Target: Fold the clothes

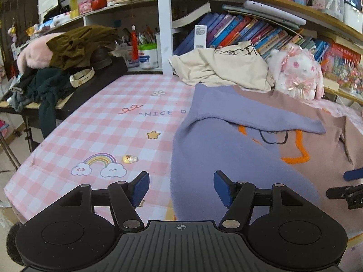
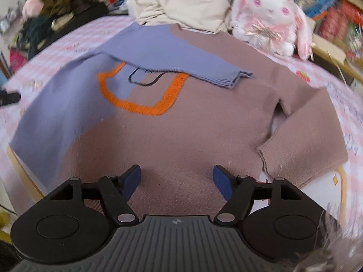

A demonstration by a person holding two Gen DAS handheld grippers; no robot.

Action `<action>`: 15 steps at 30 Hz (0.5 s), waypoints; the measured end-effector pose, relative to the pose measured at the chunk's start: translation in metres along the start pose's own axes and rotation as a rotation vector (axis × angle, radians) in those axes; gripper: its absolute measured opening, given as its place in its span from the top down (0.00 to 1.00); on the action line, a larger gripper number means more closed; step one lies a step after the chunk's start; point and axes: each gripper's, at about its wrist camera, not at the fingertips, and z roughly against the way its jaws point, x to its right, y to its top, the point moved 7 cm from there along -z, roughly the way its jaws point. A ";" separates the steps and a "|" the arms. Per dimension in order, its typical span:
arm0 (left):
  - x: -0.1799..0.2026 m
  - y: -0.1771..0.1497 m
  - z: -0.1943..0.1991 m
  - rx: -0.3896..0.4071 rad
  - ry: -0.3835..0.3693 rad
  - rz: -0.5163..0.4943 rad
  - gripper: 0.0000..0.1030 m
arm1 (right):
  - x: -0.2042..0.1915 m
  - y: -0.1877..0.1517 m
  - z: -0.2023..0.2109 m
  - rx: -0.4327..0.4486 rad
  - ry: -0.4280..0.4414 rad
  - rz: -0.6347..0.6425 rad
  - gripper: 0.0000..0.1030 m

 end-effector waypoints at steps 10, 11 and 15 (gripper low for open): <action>-0.011 0.002 -0.020 -0.018 -0.038 -0.008 0.38 | 0.005 -0.003 0.010 0.031 -0.051 -0.105 0.34; -0.011 0.002 -0.024 -0.024 -0.048 -0.010 0.38 | 0.008 -0.005 0.014 0.043 -0.071 -0.128 0.34; -0.009 0.005 -0.044 -0.054 -0.084 -0.026 0.38 | 0.024 -0.013 0.027 0.076 -0.148 -0.225 0.48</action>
